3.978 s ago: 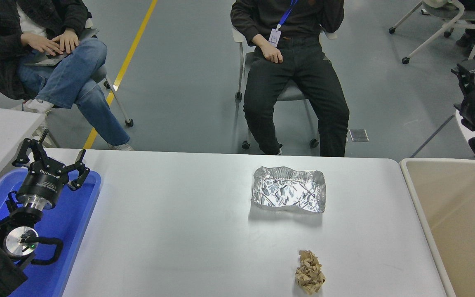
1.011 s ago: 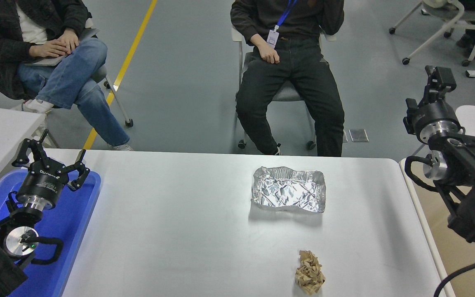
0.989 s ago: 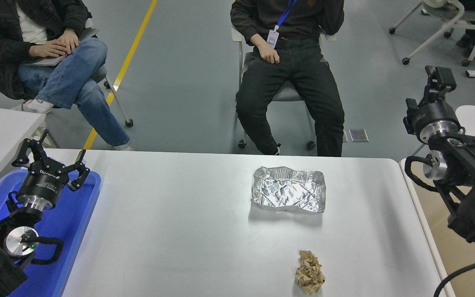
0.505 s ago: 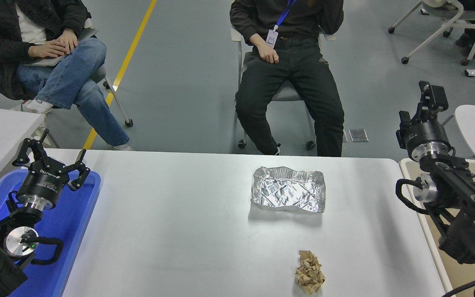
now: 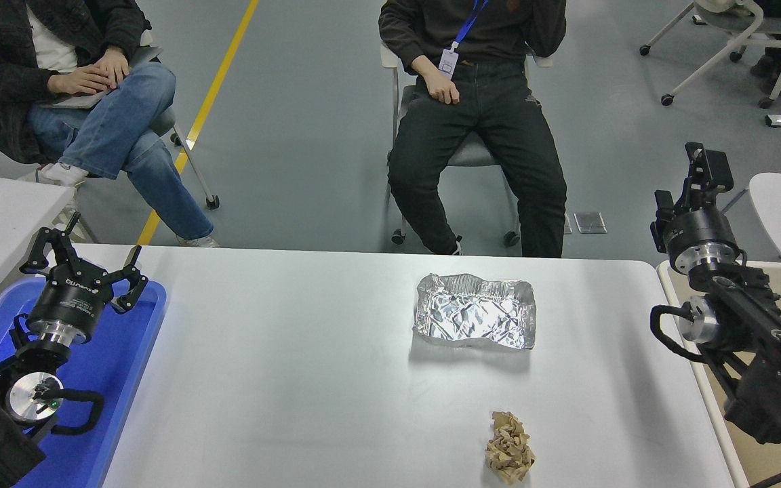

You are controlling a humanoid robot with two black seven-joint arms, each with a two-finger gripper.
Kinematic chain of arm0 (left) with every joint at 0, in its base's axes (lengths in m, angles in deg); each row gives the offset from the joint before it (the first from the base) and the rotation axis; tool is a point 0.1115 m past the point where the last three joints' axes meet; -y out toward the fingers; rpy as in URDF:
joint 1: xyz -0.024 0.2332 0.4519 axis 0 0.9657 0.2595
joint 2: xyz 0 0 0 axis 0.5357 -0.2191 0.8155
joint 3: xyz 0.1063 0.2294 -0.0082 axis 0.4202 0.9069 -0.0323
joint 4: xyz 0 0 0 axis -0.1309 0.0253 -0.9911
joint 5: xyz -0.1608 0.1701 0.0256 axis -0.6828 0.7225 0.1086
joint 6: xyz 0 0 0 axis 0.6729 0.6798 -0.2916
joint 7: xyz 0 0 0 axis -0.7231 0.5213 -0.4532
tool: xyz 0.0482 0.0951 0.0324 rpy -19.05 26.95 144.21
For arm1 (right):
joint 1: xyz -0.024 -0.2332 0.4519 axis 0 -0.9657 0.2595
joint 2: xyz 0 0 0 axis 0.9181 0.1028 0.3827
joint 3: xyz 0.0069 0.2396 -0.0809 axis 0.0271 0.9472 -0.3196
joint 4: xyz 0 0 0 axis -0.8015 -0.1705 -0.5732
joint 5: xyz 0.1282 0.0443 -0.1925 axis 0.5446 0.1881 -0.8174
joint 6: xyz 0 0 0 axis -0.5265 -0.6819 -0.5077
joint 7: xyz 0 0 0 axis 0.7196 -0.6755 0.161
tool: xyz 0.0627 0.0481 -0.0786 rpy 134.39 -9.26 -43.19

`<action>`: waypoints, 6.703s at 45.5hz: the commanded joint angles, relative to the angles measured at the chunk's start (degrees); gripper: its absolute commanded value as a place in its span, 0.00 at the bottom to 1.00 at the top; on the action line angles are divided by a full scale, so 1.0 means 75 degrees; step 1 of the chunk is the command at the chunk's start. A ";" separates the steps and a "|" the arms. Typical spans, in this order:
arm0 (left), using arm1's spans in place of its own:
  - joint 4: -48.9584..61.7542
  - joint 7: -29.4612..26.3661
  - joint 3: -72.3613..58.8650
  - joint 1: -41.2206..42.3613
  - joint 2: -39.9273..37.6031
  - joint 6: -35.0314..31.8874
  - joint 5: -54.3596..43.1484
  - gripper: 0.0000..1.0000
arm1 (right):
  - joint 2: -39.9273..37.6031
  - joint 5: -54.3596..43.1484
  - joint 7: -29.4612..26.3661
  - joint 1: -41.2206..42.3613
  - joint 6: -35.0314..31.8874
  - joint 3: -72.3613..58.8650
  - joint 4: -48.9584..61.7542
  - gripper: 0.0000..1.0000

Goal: Clean the table surface

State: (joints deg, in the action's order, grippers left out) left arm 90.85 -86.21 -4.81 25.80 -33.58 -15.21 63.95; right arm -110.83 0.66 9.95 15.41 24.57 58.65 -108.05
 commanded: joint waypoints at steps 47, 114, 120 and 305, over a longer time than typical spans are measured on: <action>0.0000 0.0000 0.0000 0.0000 -0.0005 0.0000 0.0000 1.00 | -0.0638 -0.2202 -0.0058 0.5368 -0.1763 -1.0638 -0.0941 0.98; 0.0000 0.0000 0.0000 0.0000 -0.0005 0.0000 0.0000 1.00 | 0.1929 -0.2085 -0.0210 0.2743 -0.0497 -1.1283 0.1941 0.96; 0.0000 0.0012 0.0000 0.0000 0.0007 0.0000 0.0000 1.00 | 0.2117 -0.2085 -0.0222 0.2568 -0.0462 -1.1283 0.2398 0.91; 0.0000 0.0012 0.0000 0.0000 -0.0005 0.0000 0.0000 1.00 | -0.2910 -0.0972 0.0340 0.6037 -0.4388 -0.9960 0.1472 0.00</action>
State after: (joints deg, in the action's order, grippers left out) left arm 90.84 -86.20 -4.81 25.80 -33.60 -15.21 63.95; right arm -130.02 -8.44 12.47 65.78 -6.69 -17.22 -106.65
